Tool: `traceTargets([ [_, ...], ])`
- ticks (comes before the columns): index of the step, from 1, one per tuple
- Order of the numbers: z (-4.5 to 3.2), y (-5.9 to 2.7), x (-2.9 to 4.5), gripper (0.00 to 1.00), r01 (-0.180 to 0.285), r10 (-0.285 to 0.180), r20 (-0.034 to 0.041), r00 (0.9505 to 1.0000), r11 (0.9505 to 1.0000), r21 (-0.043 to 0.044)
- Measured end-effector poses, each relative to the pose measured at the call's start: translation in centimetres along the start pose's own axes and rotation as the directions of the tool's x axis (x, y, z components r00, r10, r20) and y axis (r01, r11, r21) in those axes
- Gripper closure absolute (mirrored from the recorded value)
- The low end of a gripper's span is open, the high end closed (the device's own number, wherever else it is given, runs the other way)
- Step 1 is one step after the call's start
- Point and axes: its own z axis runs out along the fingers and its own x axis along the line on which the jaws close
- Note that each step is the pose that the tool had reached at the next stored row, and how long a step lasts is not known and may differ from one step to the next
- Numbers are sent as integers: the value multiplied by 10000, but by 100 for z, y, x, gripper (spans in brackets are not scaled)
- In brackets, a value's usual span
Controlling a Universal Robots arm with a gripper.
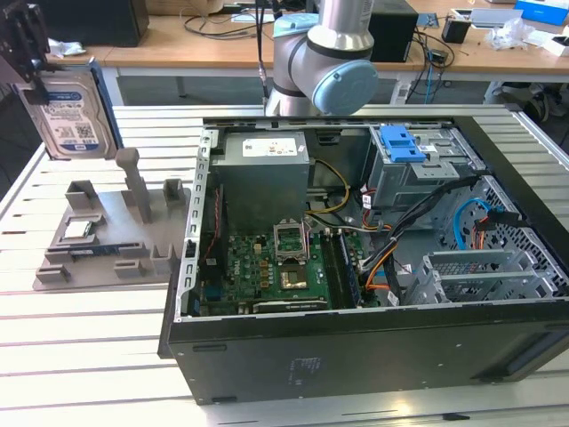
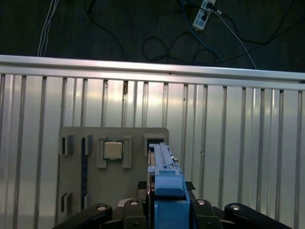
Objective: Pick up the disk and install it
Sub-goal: 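Pick up the disk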
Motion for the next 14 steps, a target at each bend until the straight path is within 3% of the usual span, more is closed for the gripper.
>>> traceTargets([
  [14,-175,7,-4,63,0,0,-1,10000,10000,0],
])
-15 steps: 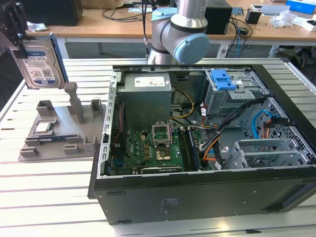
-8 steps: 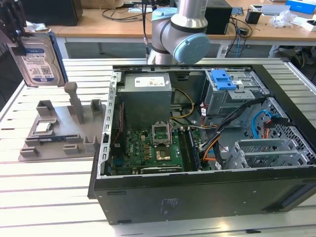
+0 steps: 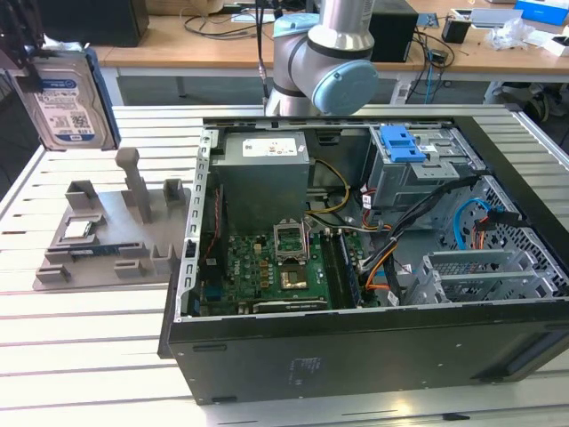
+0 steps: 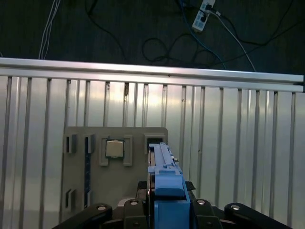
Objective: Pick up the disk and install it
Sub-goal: 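Pick up the disk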
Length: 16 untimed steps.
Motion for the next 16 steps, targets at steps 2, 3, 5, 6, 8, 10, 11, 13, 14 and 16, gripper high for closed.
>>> traceTargets([
  [2,-27,1,-1,63,0,0,0,10000,10000,0],
  [3,-39,2,-1,63,0,0,0,10000,10000,0],
  [5,-61,2,-1,63,0,0,1,10000,10000,1],
  [6,-78,3,-2,63,0,0,0,10000,10000,0],
  [8,-100,4,-2,63,0,0,0,10000,10000,1],
  [10,-127,5,-3,63,0,0,0,10000,10000,0],
  [11,-138,5,-3,63,-1,1,0,10000,10000,0],
  [13,-164,6,-4,63,0,0,0,10000,10000,0],
  [14,-179,7,-4,63,0,0,0,10000,10000,-1],
  [16,-211,8,-5,63,0,0,0,10000,10000,0],
])
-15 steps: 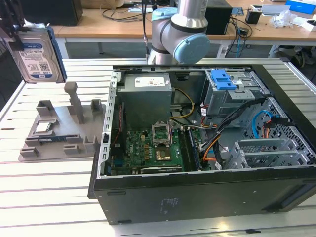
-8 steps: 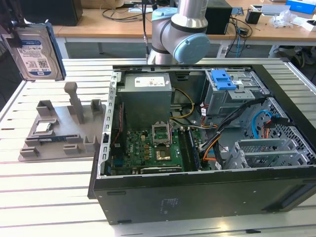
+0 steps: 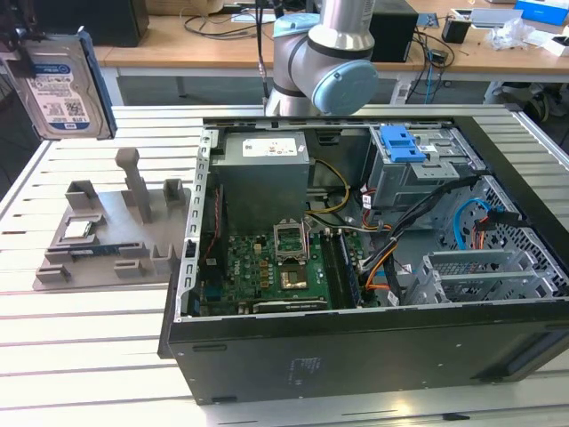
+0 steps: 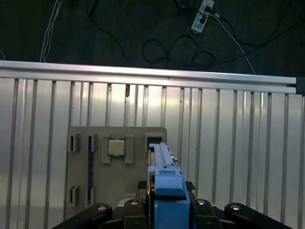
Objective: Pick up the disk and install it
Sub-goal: 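Pick up the disk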
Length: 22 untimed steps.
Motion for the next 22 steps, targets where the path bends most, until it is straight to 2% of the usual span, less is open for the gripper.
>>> traceTargets([
  [22,-375,15,-9,63,0,0,0,10000,10000,1],
])
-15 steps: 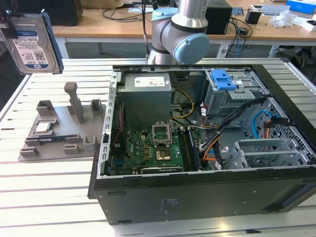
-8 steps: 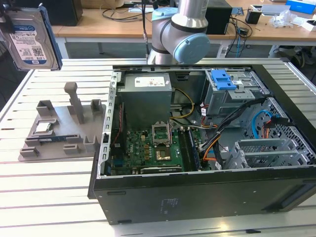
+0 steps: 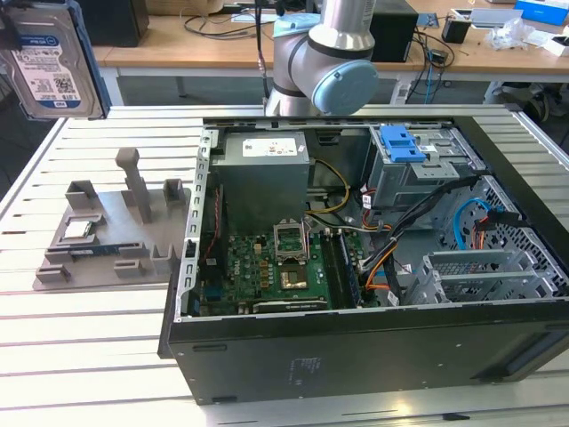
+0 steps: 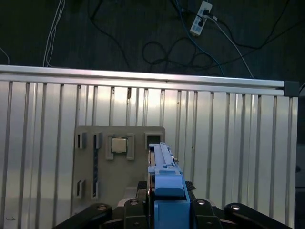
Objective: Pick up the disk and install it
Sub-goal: 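Pick up the disk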
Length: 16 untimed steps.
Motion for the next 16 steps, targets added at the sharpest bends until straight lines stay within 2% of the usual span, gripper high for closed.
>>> traceTargets([
  [7,-122,5,-3,63,0,0,0,10000,10000,0],
  [10,-218,8,-5,63,0,0,0,10000,10000,-1],
  [16,-324,12,-8,63,0,0,0,10000,10000,-1],
])
